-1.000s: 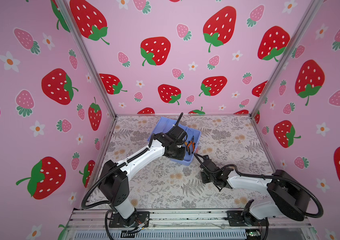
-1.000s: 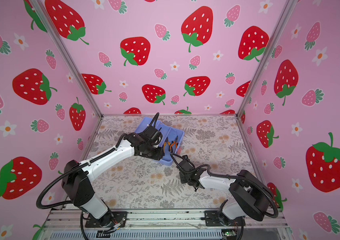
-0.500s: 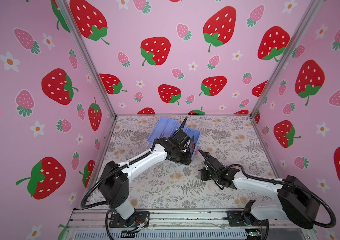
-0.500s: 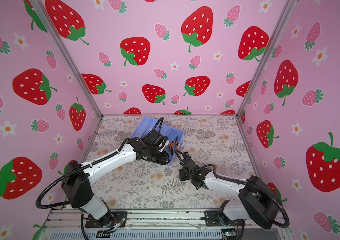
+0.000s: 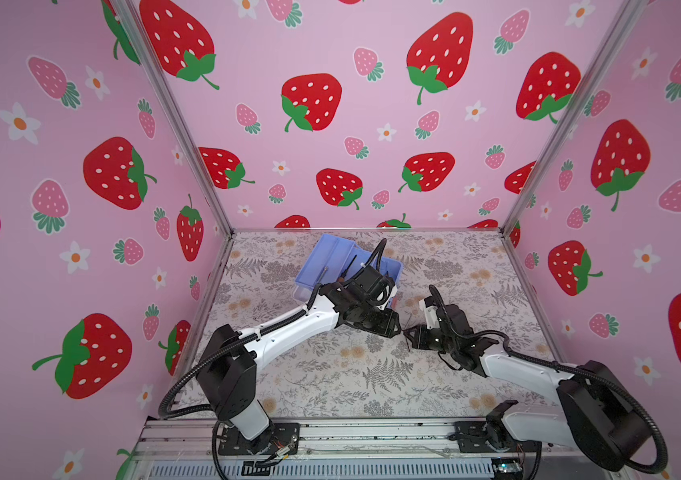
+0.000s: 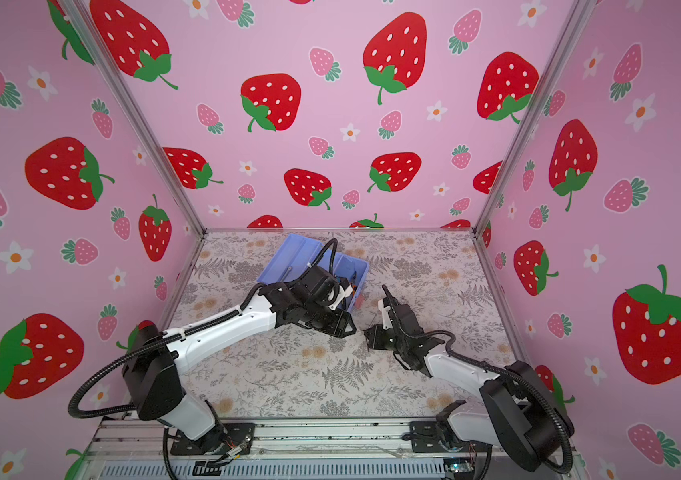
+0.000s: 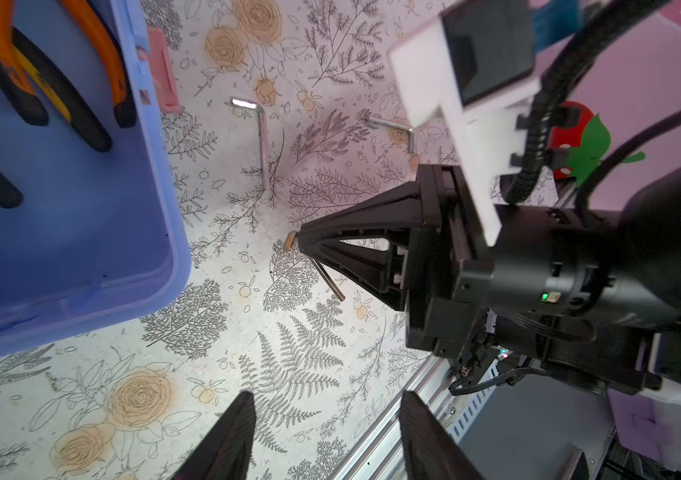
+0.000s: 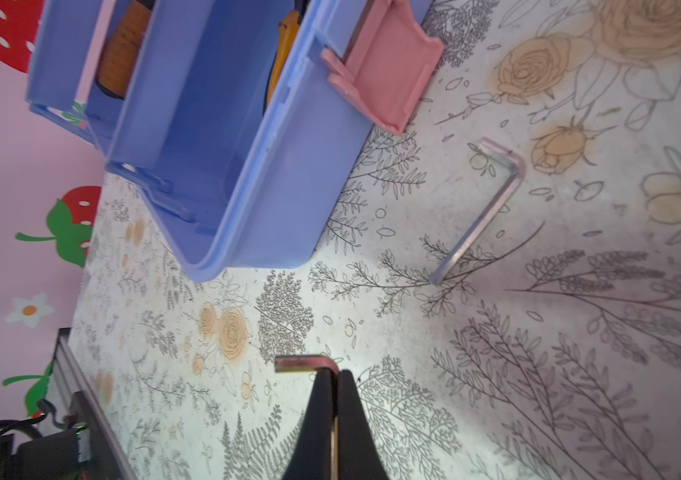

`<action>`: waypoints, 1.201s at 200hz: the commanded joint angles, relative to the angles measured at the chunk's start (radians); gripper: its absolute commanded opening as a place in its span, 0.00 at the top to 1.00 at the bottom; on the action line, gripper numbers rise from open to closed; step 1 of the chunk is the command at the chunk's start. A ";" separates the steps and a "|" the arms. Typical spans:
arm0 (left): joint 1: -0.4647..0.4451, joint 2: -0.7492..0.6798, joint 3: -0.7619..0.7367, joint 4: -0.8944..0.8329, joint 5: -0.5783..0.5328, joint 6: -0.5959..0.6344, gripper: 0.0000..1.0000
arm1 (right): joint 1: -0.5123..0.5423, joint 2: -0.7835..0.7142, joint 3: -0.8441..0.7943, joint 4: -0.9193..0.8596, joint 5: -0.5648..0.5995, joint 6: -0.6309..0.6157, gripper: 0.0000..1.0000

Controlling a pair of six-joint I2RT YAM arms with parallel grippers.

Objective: Pack the tool kit
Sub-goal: 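Lift hex key with right gripper toward left gripper while left gripper approaches, then close left gripper on the gold hex key held by right gripper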

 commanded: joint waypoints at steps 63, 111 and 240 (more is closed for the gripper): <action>-0.034 0.048 -0.032 0.069 0.111 -0.039 0.38 | -0.092 0.010 -0.089 0.359 -0.264 0.264 1.00; -0.034 0.040 -0.031 0.078 0.127 -0.039 0.39 | -0.093 0.023 -0.134 0.574 -0.311 0.417 1.00; -0.014 0.032 -0.043 0.119 0.164 -0.065 0.58 | -0.051 -0.039 -0.184 0.740 -0.272 0.579 1.00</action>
